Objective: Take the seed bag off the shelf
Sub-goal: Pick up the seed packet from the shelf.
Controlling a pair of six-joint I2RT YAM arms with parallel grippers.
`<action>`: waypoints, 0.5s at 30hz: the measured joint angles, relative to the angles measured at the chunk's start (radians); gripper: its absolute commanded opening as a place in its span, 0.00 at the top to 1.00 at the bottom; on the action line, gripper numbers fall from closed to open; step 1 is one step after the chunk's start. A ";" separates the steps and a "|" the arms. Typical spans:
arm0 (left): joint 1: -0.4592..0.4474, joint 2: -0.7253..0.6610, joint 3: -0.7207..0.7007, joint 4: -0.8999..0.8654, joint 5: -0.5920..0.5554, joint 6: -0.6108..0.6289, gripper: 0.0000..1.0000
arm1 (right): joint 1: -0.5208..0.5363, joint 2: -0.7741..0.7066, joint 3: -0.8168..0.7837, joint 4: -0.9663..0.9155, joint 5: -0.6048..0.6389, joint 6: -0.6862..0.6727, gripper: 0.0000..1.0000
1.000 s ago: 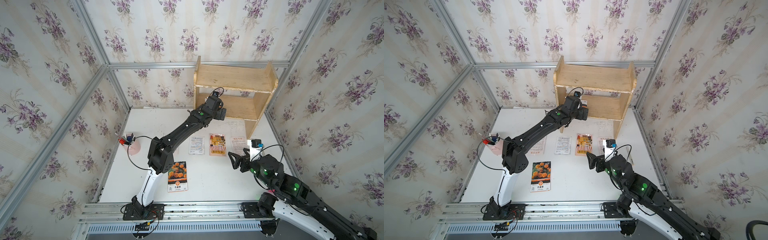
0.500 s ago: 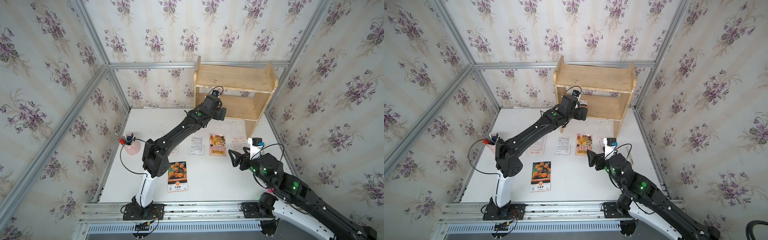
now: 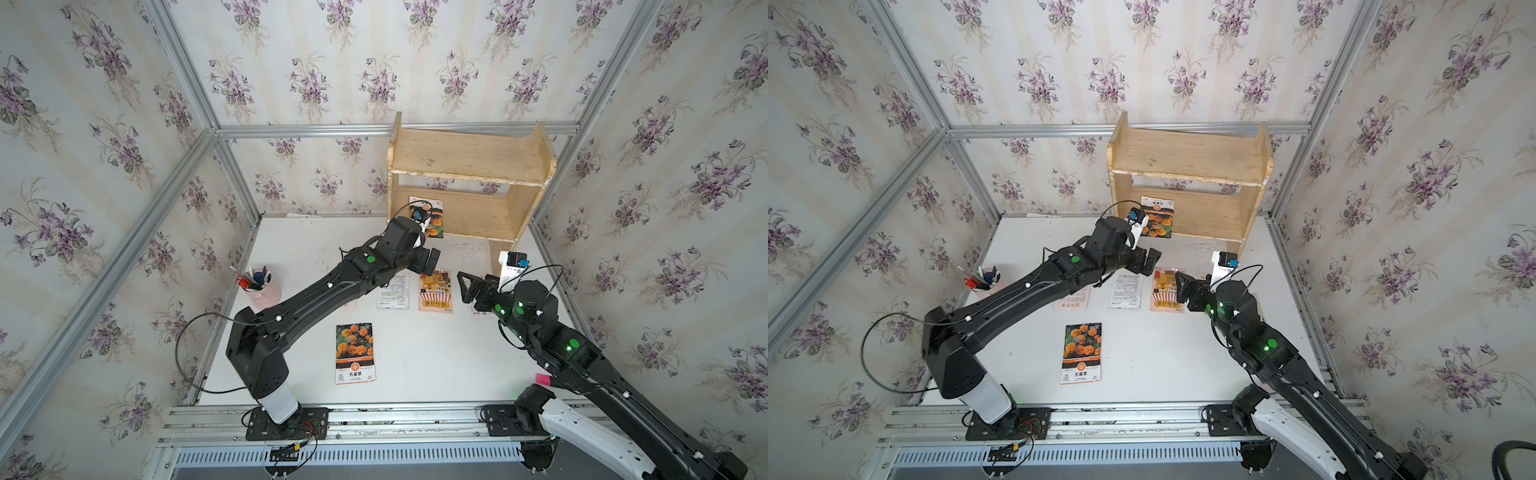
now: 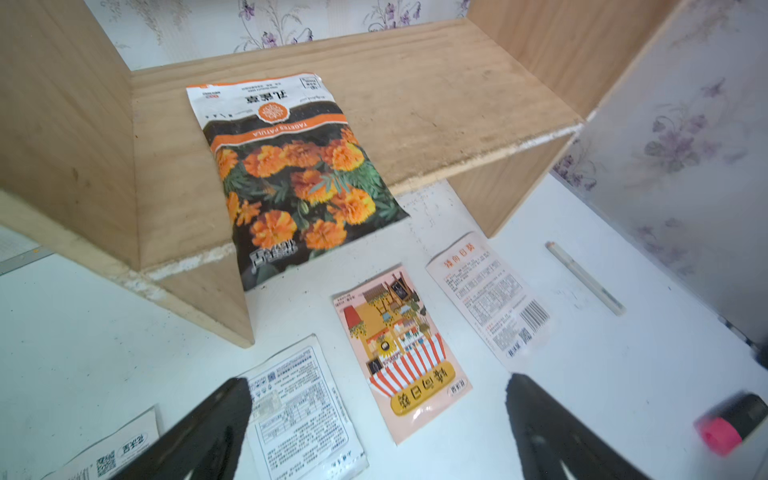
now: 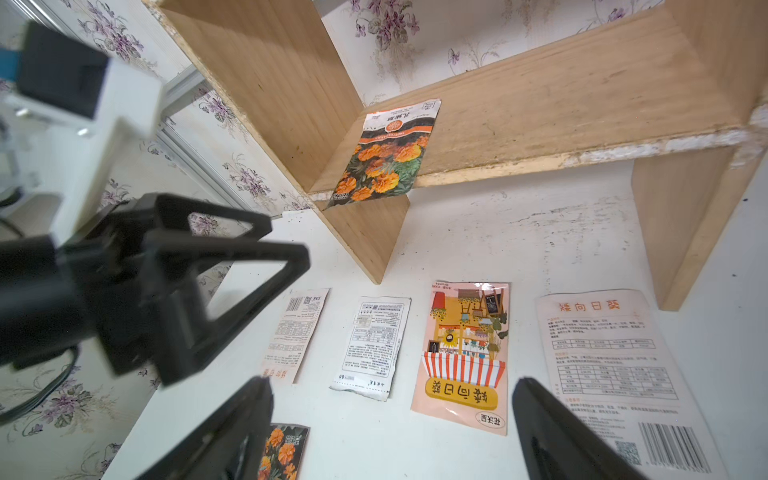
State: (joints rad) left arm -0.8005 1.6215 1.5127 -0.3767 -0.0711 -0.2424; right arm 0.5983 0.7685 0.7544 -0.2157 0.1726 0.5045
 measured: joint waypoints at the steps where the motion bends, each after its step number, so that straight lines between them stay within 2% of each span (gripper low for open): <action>1: -0.006 -0.035 -0.035 -0.001 0.002 0.000 0.00 | -0.023 0.017 0.002 0.017 -0.031 0.005 0.06; 6: -0.012 -0.262 -0.216 -0.008 0.007 0.000 0.00 | -0.165 0.129 0.013 0.119 -0.201 0.072 0.06; 15: -0.013 -0.652 -0.482 -0.057 0.046 -0.018 0.00 | -0.248 0.343 0.059 0.291 -0.386 0.234 0.18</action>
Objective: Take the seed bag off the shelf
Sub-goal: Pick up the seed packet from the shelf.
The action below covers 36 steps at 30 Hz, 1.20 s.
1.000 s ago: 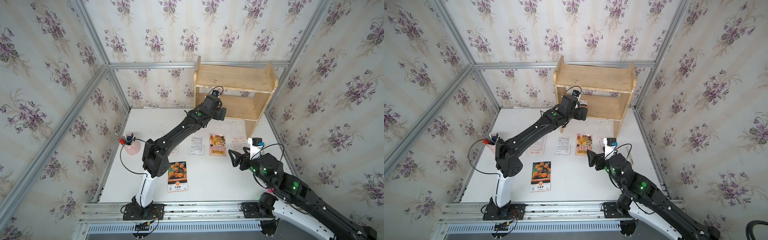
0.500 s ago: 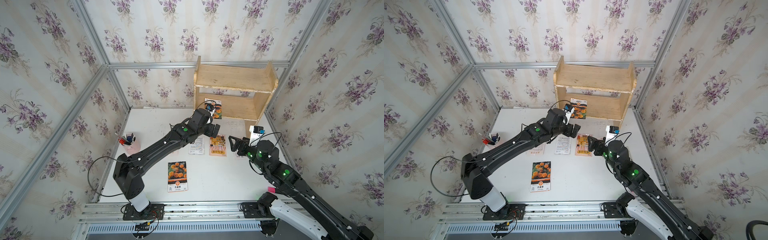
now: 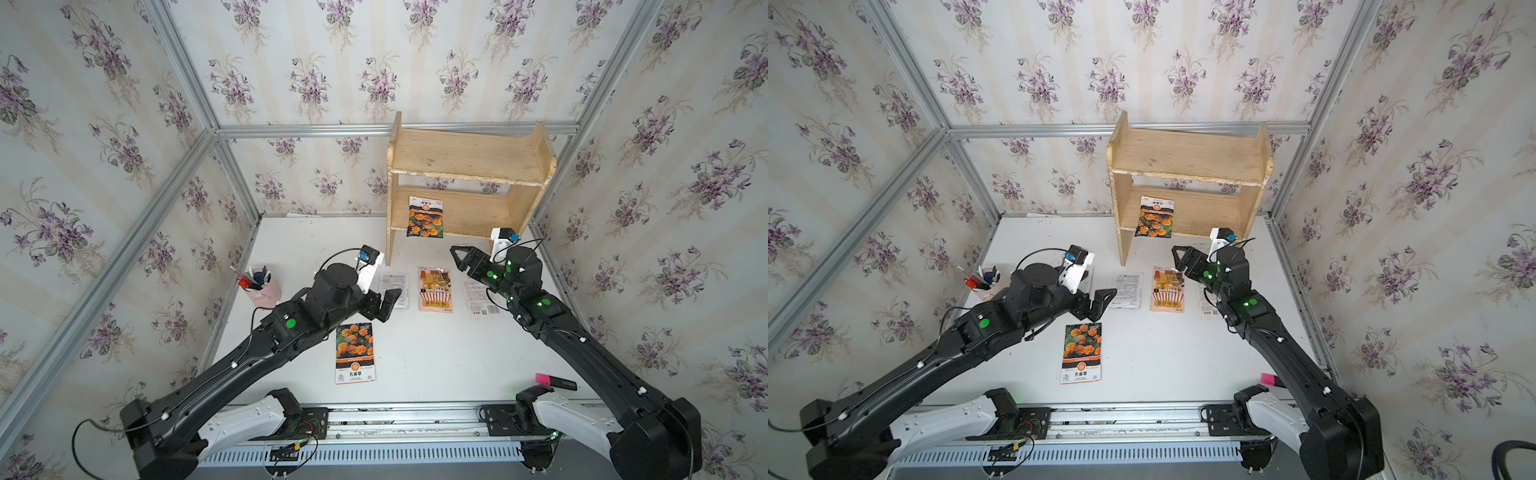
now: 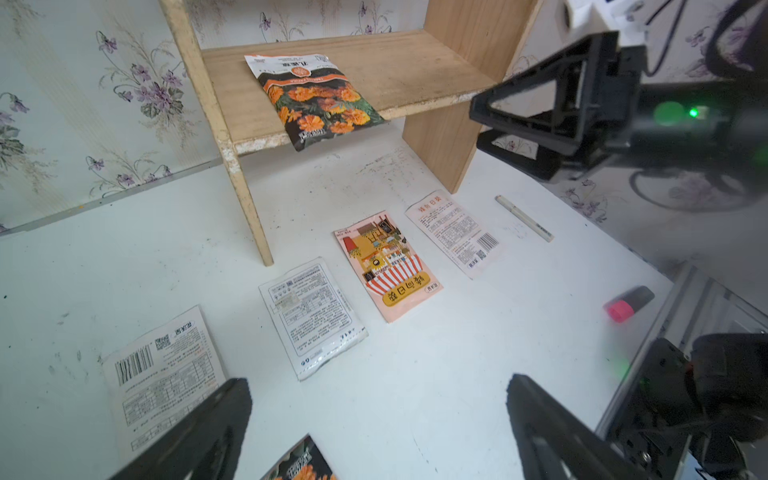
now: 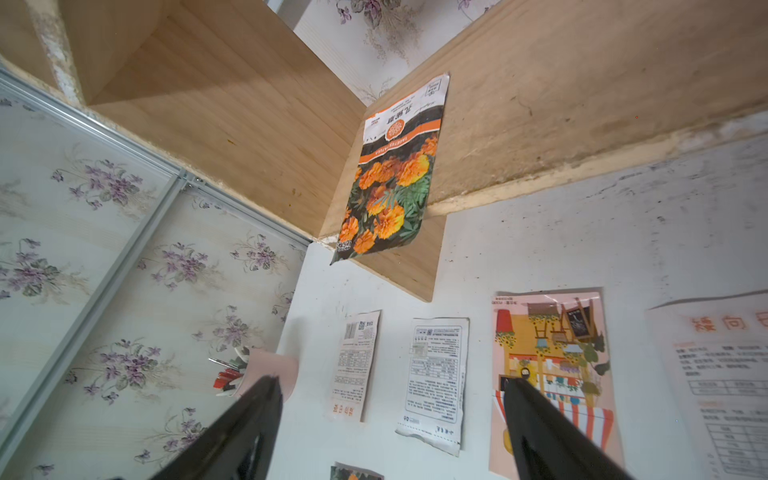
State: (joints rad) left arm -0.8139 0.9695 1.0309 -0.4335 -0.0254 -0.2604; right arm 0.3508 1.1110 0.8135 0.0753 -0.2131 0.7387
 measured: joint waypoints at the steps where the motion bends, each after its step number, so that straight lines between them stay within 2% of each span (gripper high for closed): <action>1: 0.000 -0.032 -0.018 -0.012 0.003 -0.007 0.00 | -0.006 0.023 0.006 0.019 -0.014 0.013 0.19; 7: 0.000 -0.187 -0.129 -0.060 0.008 -0.060 0.00 | -0.051 0.145 0.018 0.144 -0.080 0.104 0.27; 12: 0.000 -0.253 -0.152 -0.093 0.014 -0.088 0.00 | -0.066 0.218 0.035 0.209 -0.117 0.138 0.33; 15: 0.000 -0.267 -0.154 -0.104 0.013 -0.092 0.00 | -0.066 0.255 0.048 0.247 -0.138 0.152 0.37; 29: -0.001 -0.272 -0.177 -0.124 0.002 -0.132 0.00 | -0.067 0.384 0.101 0.335 -0.194 0.201 0.42; 36: -0.001 -0.273 -0.172 -0.124 0.002 -0.133 0.00 | -0.067 0.433 0.126 0.361 -0.218 0.209 0.51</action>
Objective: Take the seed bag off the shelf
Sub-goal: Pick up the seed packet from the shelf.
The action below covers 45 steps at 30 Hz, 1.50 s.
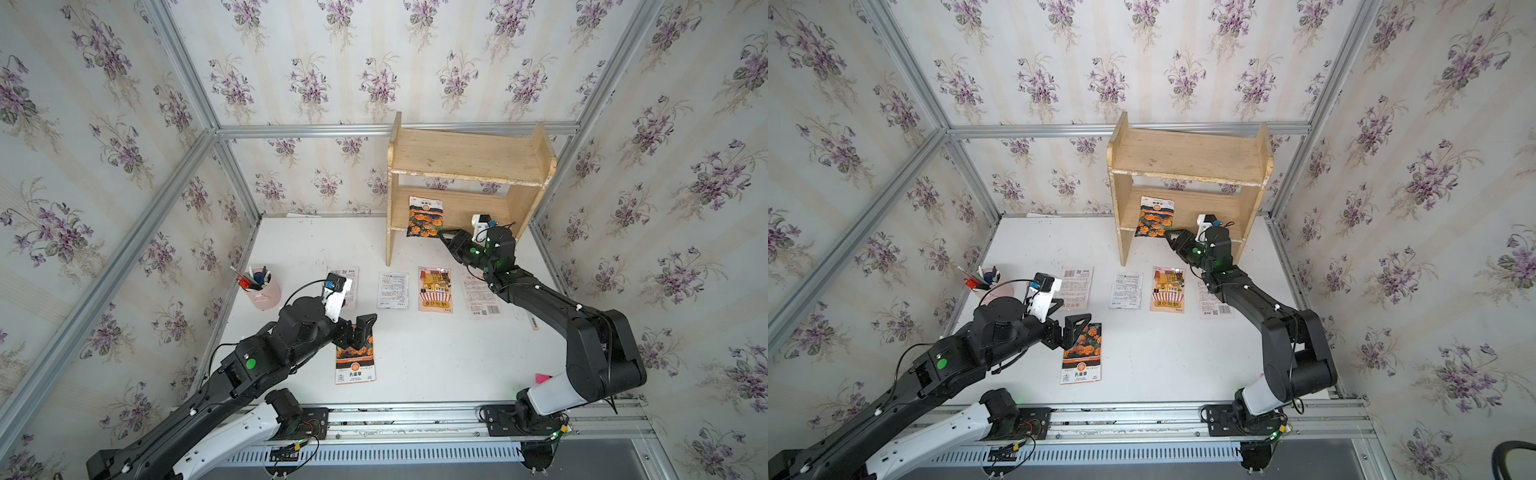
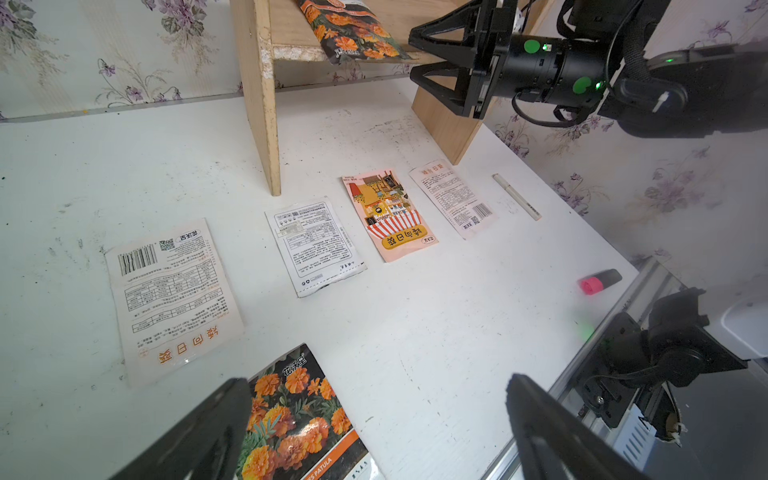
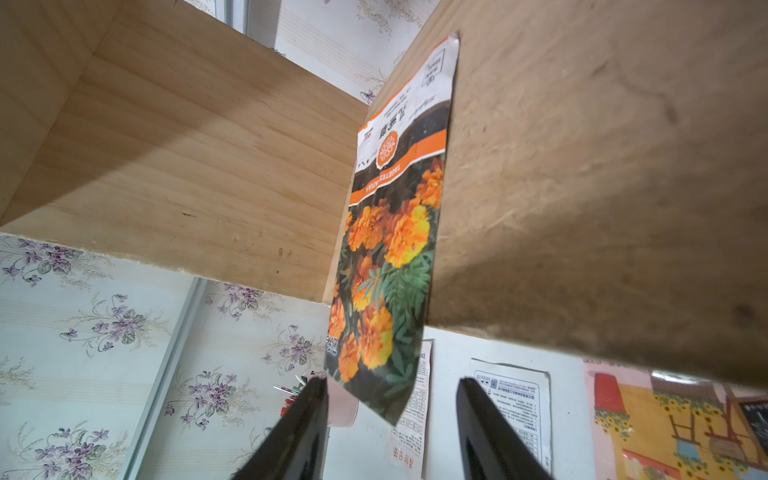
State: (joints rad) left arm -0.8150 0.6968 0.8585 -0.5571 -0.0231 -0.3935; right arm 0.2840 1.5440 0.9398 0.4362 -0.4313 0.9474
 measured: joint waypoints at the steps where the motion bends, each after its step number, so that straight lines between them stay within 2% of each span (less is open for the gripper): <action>1: 0.000 0.000 0.000 0.000 0.000 -0.003 0.00 | 0.000 0.005 0.003 0.004 -0.002 0.002 0.52; 20: 0.000 0.025 -0.014 0.003 0.001 -0.012 0.00 | 0.000 0.070 0.036 0.037 -0.034 0.026 0.70; 24: 0.000 0.026 -0.014 0.003 0.002 -0.017 0.00 | 0.000 0.076 0.037 0.039 -0.037 0.026 0.78; 28: 0.000 0.031 -0.014 0.004 0.003 -0.018 0.00 | 0.000 0.072 0.037 0.045 -0.045 0.029 0.91; 32: 0.000 0.036 -0.015 0.010 0.004 -0.027 0.00 | 0.000 0.048 0.022 0.053 -0.049 0.026 0.99; 45: 0.002 0.040 -0.048 0.057 -0.015 -0.110 0.00 | 0.000 -0.172 -0.124 -0.016 -0.035 -0.073 1.00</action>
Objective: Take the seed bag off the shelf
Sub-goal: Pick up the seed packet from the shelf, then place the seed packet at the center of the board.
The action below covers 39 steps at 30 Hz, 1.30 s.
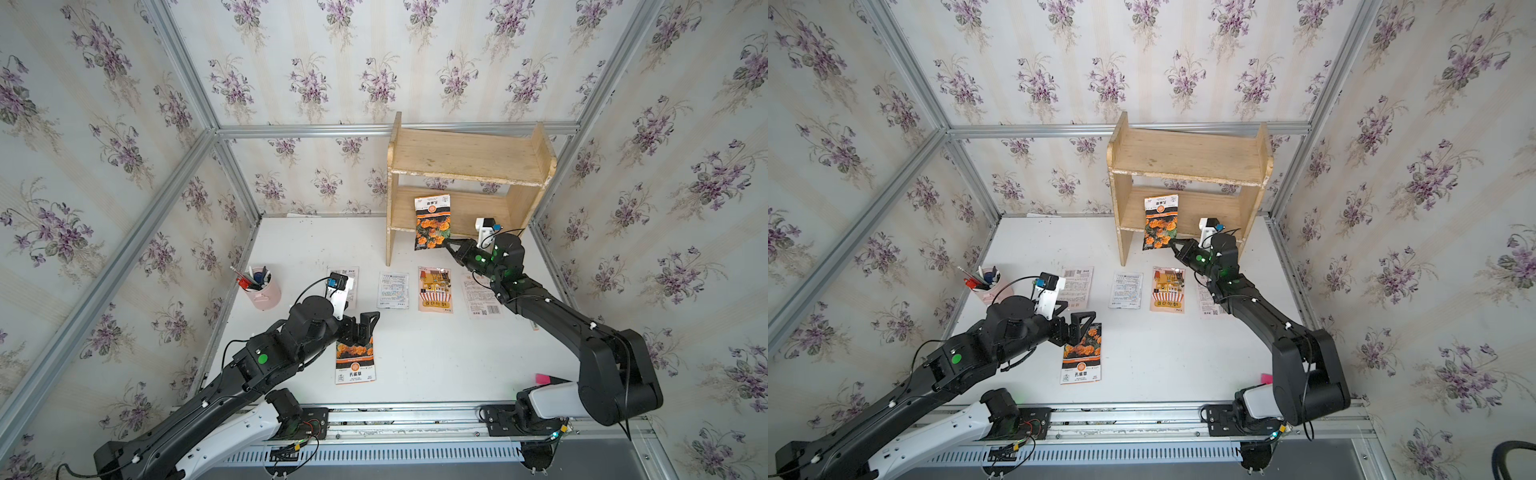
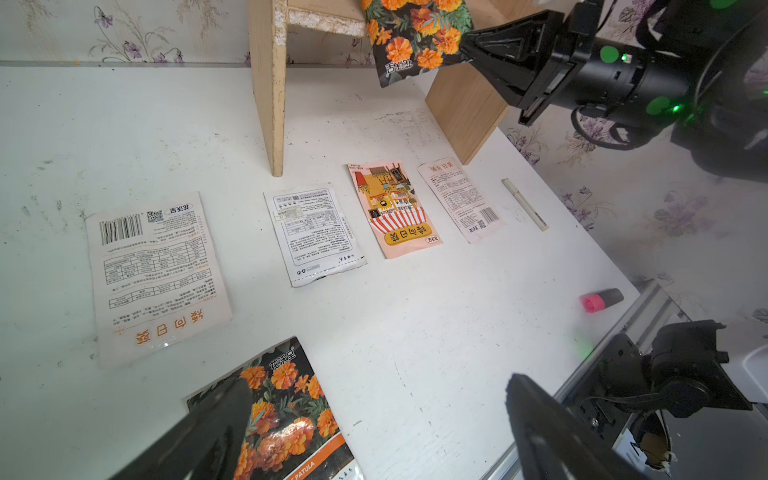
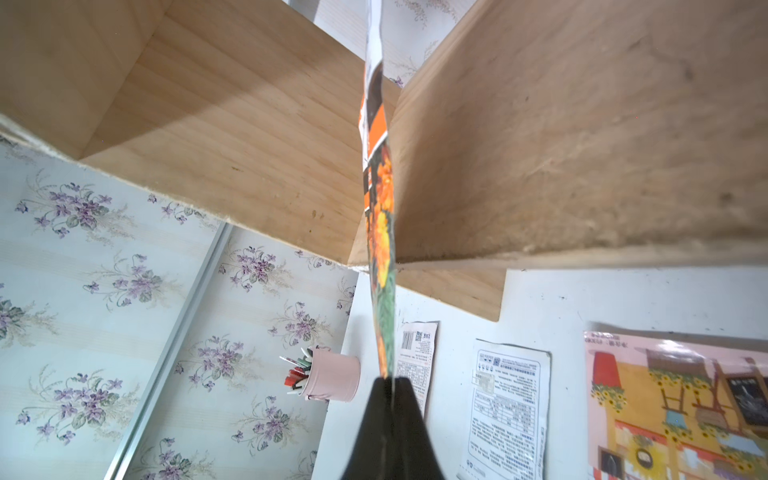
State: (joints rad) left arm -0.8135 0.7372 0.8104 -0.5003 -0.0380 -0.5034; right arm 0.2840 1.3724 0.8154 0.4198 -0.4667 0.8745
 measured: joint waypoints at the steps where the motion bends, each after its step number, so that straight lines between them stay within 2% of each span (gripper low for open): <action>1: 0.000 0.000 -0.002 0.003 0.000 -0.002 0.00 | 0.000 -0.029 -0.023 -0.007 -0.003 -0.011 1.00; 13: 0.008 -0.016 -0.005 0.027 0.011 -0.019 0.00 | 0.034 -0.439 -0.256 -0.212 -0.042 -0.114 1.00; 22: 0.008 -0.035 0.046 -0.008 0.019 0.003 0.00 | 0.145 -0.722 -0.431 -0.379 -0.010 -0.110 1.00; 27: 0.008 -0.041 0.085 -0.060 0.018 0.027 0.00 | 0.253 -0.839 -0.545 -0.415 0.051 -0.046 1.00; 31: 0.008 -0.043 0.106 -0.112 0.018 0.038 0.00 | 0.390 -0.915 -0.629 -0.426 0.121 0.022 1.00; 39: 0.008 -0.023 0.155 -0.208 0.018 0.052 0.00 | 0.623 -0.923 -0.717 -0.419 0.339 0.165 1.00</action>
State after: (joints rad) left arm -0.8055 0.7147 0.9653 -0.7082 -0.0196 -0.4515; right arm 0.9070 0.4496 0.0982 0.0006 -0.1280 1.0397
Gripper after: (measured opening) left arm 0.998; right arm 0.059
